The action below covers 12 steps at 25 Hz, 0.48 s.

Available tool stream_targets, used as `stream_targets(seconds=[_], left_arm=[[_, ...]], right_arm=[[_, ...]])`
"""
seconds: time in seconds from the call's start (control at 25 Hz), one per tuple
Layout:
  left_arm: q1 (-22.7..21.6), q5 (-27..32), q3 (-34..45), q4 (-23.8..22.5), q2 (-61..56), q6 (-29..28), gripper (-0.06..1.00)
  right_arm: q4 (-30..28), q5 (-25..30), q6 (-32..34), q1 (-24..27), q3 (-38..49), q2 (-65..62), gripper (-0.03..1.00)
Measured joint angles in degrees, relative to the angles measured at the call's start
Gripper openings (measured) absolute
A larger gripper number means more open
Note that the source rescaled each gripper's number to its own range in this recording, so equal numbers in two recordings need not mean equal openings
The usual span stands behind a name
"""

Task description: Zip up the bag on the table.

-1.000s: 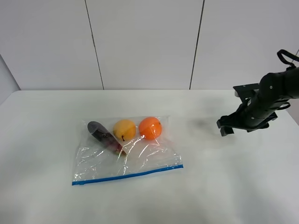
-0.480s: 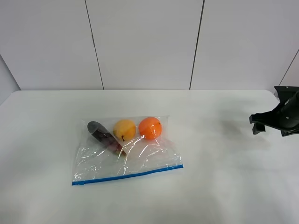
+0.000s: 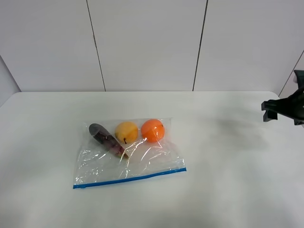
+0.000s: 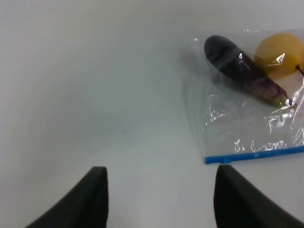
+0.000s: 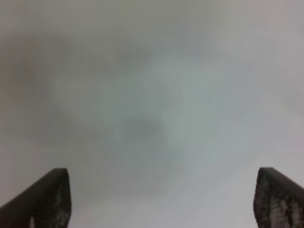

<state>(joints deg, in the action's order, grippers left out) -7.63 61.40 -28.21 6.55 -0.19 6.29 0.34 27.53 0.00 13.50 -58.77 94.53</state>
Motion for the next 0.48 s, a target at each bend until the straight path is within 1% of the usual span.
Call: stream_targets(seconds=[0.08, 0.24, 0.36, 0.48], left_arm=[[0.00, 0.00, 0.00, 0.00, 0.00, 0.00, 0.63], [0.00, 0.00, 0.00, 0.00, 0.00, 0.00, 0.63], [0.00, 0.00, 0.00, 0.00, 0.00, 0.00, 0.63], [0.00, 0.00, 0.00, 0.00, 0.00, 0.00, 0.63]], right_arm=[[2.08, 0.00, -1.31, -0.45, 0.00, -3.53, 0.93], [5.90, 0.26, -4.57, -3.60, 0.00, -8.82, 0.93], [6.40, 0.46, -5.14, -5.69, 0.00, -12.64, 0.93], [6.41, 1.16, -5.38, -6.00, 0.00, -16.89, 0.93]])
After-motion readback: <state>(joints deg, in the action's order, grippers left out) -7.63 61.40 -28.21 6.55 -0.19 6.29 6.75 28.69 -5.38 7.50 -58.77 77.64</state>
